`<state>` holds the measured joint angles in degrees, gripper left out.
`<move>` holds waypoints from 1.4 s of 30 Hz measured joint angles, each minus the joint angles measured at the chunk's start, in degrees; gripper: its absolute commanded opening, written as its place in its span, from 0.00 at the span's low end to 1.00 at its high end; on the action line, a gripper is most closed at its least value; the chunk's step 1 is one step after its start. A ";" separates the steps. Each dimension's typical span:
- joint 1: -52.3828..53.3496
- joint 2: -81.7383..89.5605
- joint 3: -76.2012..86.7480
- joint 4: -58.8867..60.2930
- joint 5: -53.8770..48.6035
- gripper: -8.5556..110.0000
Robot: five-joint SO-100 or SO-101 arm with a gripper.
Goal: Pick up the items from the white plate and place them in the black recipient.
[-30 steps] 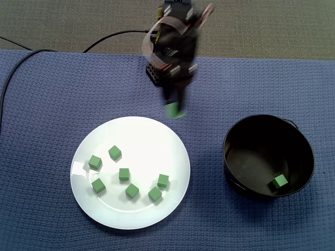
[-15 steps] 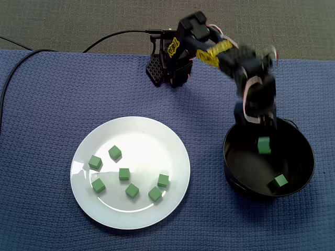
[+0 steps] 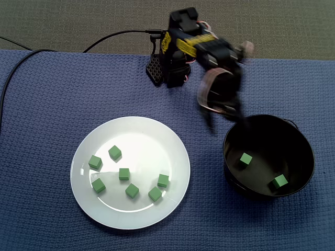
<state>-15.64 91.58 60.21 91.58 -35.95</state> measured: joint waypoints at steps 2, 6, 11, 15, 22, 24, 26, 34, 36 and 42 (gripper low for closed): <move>8.96 2.55 -1.05 5.54 -2.99 0.44; 25.93 4.92 1.93 10.63 -13.45 0.42; 43.24 4.22 13.80 8.70 -26.89 0.42; 50.45 1.32 21.97 2.37 -33.13 0.41; 55.20 -5.01 25.66 -9.49 -36.74 0.41; 54.32 -6.94 25.93 -12.22 -36.74 0.41; 54.40 -8.61 26.54 -15.12 -36.74 0.42; 53.26 -12.39 33.49 -28.65 -37.53 0.41; 53.44 -12.92 35.68 -32.17 -37.88 0.41; 52.47 -13.45 42.10 -41.31 -38.32 0.36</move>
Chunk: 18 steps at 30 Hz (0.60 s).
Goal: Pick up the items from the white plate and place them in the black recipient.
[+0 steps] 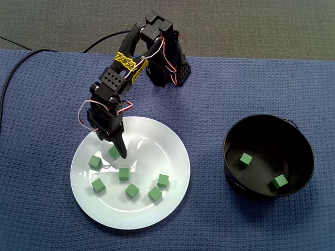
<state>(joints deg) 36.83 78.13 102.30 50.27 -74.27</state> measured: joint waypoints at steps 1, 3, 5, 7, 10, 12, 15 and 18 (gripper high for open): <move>-0.26 0.00 0.88 -1.32 -0.35 0.35; -0.53 0.00 2.37 -3.87 -0.44 0.35; -0.53 0.00 3.16 -5.10 -0.44 0.32; -0.53 0.00 3.78 -5.80 -0.35 0.29; -1.41 0.09 4.75 -6.68 -0.35 0.24; -1.58 0.26 5.54 -7.38 -0.35 0.20; -1.76 0.88 6.77 -8.79 0.00 0.15; -1.93 1.67 8.00 -10.11 1.23 0.09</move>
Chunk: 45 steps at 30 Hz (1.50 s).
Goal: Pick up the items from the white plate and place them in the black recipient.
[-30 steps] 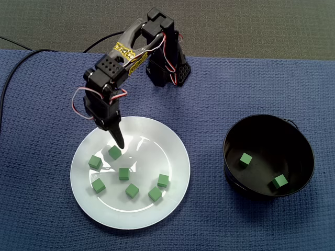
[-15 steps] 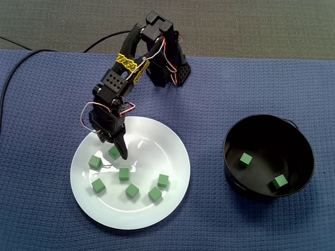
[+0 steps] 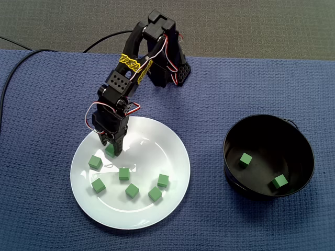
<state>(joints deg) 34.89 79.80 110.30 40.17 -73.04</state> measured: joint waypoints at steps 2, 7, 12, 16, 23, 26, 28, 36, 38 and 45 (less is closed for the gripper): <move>-0.26 0.35 0.62 -0.70 0.79 0.07; -1.05 1.67 1.23 -0.35 3.87 0.07; -1.67 7.91 -4.22 9.32 11.69 0.07; -2.46 18.63 -16.17 23.03 23.12 0.07; -21.53 33.31 -39.46 37.09 40.08 0.07; -35.60 32.26 -47.29 37.09 42.45 0.07; -44.47 28.30 -52.73 37.35 42.89 0.07; -68.20 -2.90 -61.26 36.65 41.22 0.07; -69.87 -9.23 -59.41 34.45 40.69 0.07; -73.56 -18.37 -49.31 24.96 40.17 0.37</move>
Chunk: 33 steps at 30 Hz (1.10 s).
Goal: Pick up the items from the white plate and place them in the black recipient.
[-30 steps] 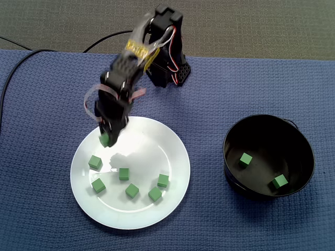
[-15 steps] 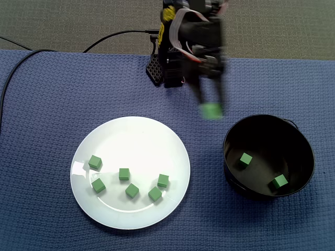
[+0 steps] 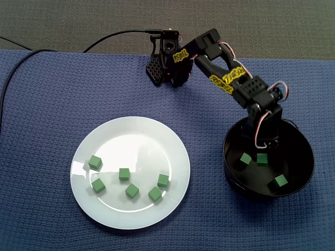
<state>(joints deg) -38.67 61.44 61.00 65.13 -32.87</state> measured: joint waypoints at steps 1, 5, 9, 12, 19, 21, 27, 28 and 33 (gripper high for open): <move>-0.18 0.00 0.53 0.09 -0.26 0.41; 0.18 2.90 0.53 5.45 -4.66 0.43; 5.36 12.83 -0.62 13.27 -14.50 0.45; 13.18 19.78 -3.43 19.07 -25.75 0.46; 34.45 25.31 0.09 24.26 -48.96 0.44; 38.67 25.31 4.13 21.36 -51.86 0.46; 45.00 24.08 20.13 3.87 -53.53 0.48; 45.53 23.64 22.76 0.97 -53.17 0.48; 46.41 21.01 34.10 -13.71 -47.99 0.44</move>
<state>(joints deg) 7.73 82.44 95.10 51.42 -80.86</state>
